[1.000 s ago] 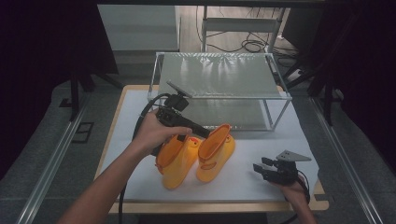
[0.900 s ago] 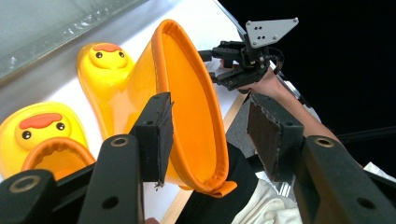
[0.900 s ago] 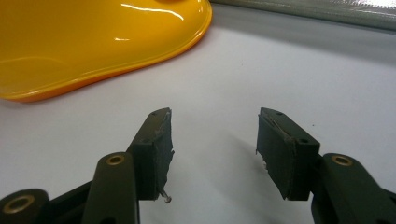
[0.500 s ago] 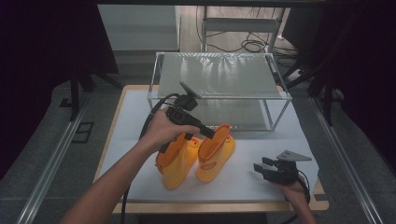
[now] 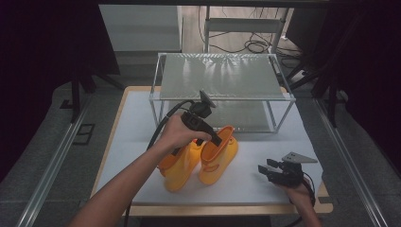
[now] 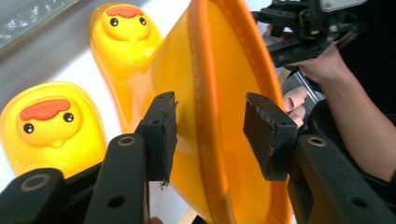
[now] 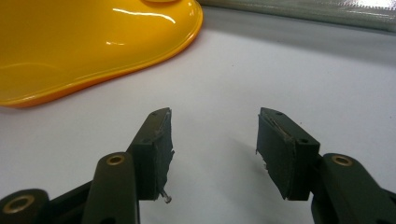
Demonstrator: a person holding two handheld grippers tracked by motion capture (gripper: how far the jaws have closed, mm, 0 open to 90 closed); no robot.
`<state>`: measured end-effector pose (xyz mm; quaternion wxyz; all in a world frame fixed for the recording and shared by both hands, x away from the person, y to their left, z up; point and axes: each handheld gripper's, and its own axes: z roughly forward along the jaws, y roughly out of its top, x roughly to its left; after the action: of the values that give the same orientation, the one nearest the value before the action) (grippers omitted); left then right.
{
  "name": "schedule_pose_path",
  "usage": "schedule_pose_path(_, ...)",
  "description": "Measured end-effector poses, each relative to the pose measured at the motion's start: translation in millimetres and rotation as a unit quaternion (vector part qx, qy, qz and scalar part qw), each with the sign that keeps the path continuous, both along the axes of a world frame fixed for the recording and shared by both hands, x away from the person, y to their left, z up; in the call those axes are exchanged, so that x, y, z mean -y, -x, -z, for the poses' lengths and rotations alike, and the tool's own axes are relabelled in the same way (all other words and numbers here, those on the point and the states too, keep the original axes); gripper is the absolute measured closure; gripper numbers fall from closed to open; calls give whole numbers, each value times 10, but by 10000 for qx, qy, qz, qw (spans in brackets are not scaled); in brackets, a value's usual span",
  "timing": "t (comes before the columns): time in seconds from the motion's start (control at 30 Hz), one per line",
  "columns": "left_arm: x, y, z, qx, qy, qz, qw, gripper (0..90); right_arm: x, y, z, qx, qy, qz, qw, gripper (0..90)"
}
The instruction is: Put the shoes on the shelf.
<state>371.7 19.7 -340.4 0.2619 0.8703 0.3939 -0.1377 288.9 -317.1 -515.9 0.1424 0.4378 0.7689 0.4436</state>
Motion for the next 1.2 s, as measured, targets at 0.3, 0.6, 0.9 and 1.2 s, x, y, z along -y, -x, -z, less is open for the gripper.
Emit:
schedule_pose_path(0.3, 87, -30, 158, -16, -376, -51, 9993, 666, 7, -3, 11, -21, 3, 42, 10000, 449)
schedule_pose_path(0.6, 144, -3, 163, 122, -413, 9, 9991, 866, 14, -4, 13, -19, -3, 114, 9999, 451)
schedule_pose_path(0.9, 97, 19, 72, 137, -220, 108, 9996, 873, 60, -5, 0, 20, -26, 266, 9996, 456)
schedule_pose_path(1.2, -82, 213, -38, 341, -167, 158, 9992, 872, 66, 2, -13, 33, -25, 285, 9996, 456)
